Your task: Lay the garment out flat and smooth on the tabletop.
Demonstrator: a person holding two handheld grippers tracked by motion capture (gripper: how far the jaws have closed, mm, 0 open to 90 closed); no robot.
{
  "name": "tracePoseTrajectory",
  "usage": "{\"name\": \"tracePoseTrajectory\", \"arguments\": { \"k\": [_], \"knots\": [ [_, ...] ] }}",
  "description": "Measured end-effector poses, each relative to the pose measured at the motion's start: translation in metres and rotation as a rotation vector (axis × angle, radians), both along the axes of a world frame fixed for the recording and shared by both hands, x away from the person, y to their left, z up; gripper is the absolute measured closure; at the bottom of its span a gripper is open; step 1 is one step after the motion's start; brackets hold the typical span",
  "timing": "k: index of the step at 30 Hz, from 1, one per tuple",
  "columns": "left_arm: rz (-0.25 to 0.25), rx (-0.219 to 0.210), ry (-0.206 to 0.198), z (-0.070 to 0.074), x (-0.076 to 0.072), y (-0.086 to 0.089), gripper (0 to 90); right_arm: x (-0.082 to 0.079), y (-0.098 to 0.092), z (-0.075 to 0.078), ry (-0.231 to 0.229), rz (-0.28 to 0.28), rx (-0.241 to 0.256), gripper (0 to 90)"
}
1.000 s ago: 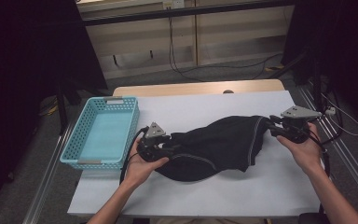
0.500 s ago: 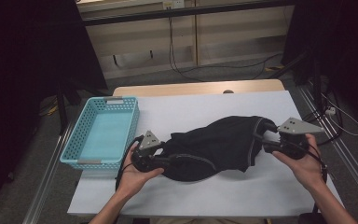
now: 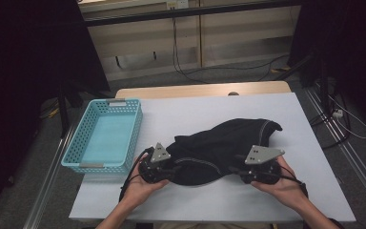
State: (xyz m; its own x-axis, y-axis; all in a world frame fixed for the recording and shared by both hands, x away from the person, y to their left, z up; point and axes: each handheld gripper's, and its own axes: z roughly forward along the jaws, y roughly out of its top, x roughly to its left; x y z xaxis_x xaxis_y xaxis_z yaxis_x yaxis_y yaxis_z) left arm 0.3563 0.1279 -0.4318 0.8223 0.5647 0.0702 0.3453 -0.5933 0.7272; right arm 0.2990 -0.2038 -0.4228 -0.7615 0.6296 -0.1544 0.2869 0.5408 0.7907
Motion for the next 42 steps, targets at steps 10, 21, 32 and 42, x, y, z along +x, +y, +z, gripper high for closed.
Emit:
{"name": "tracePoseTrajectory", "arguments": {
  "k": [10,21,32,42],
  "knots": [
    [0.009,-0.002,0.014,-0.006,0.003,0.0,44.7,0.006,0.0,-0.023,-0.006,0.035,-0.162,40.1],
    [0.019,-0.035,0.001,-0.001,0.007,0.004,41.9,0.003,-0.01,0.003,-0.094,-0.014,-0.008,79.0],
    [0.004,-0.091,-0.04,0.011,0.003,0.003,36.2,0.035,-0.03,0.032,-0.133,-0.134,0.081,81.6],
    [-0.052,-0.007,-0.093,0.012,0.012,-0.019,33.1,0.072,-0.042,0.052,-0.165,-0.235,0.126,81.8]
  ]
}}
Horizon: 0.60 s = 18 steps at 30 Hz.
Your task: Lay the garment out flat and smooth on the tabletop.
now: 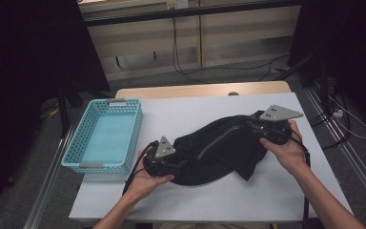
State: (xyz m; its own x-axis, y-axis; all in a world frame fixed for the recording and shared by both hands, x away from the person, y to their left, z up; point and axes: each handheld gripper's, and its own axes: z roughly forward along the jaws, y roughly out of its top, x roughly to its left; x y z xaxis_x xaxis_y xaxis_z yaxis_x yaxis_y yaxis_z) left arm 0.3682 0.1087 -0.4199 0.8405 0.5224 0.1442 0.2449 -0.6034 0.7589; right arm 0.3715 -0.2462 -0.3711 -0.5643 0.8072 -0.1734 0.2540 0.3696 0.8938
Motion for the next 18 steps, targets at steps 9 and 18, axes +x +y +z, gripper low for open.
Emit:
{"name": "tracePoseTrajectory", "arguments": {
  "k": [9,18],
  "knots": [
    [-0.035,-0.06,-0.04,0.015,-0.007,-0.003,55.2,0.011,-0.003,0.0,0.011,-0.023,0.01,81.8],
    [-0.039,0.068,-0.05,-0.006,-0.003,-0.024,50.0,0.011,-0.004,-0.011,0.04,-0.016,0.002,81.0]
  ]
}}
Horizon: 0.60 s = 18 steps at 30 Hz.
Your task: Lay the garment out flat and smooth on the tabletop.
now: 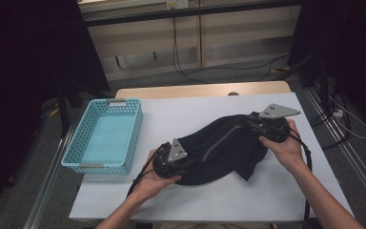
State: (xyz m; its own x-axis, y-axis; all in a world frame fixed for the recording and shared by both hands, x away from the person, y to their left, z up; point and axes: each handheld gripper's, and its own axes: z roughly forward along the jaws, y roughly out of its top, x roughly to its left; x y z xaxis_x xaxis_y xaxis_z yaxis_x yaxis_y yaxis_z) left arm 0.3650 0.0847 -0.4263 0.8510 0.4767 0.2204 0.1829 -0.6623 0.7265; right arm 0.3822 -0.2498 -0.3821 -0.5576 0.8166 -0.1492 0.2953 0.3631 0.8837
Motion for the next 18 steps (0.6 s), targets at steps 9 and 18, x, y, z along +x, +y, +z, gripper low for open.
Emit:
{"name": "tracePoseTrajectory", "arguments": {
  "k": [9,18],
  "knots": [
    [-0.032,0.089,0.033,-0.018,0.01,-0.006,24.3,0.001,-0.005,-0.012,0.035,-0.002,-0.01,76.4],
    [0.09,-0.034,0.051,-0.008,0.019,0.009,68.4,-0.01,-0.015,-0.019,0.055,-0.001,-0.029,57.3]
  ]
}}
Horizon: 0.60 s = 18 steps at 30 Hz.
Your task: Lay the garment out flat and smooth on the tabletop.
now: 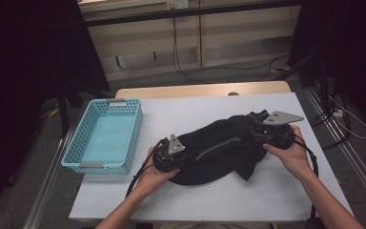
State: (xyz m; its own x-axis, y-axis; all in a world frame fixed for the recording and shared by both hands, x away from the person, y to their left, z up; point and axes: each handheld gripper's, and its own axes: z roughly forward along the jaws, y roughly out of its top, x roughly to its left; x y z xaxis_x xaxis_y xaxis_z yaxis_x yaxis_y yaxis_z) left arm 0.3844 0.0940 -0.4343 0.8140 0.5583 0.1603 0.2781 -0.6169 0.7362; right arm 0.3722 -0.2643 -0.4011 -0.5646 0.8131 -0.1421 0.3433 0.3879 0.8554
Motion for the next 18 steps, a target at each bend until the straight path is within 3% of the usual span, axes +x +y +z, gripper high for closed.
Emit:
{"name": "tracePoseTrajectory", "arguments": {
  "k": [2,6,8,10,12,18],
  "knots": [
    [0.0,-0.044,0.012,0.007,0.001,0.007,75.4,-0.002,-0.003,-0.001,0.004,0.006,0.001,56.2],
    [0.022,-0.122,0.005,0.023,0.002,0.022,79.1,-0.01,-0.007,-0.003,0.001,0.022,-0.012,56.0],
    [0.034,-0.144,-0.005,0.03,0.003,0.029,80.7,-0.014,-0.009,-0.003,-0.004,0.033,-0.014,61.3],
    [0.047,-0.175,-0.009,0.037,0.004,0.035,81.8,-0.019,-0.012,-0.002,-0.016,0.062,-0.015,75.5],
    [0.056,-0.197,-0.012,0.042,0.006,0.037,82.5,-0.021,-0.013,0.0,-0.028,0.063,-0.035,82.1],
    [0.062,-0.264,-0.042,0.066,0.013,0.04,84.6,-0.016,-0.02,0.018,-0.085,0.03,0.014,84.7]
  ]
}}
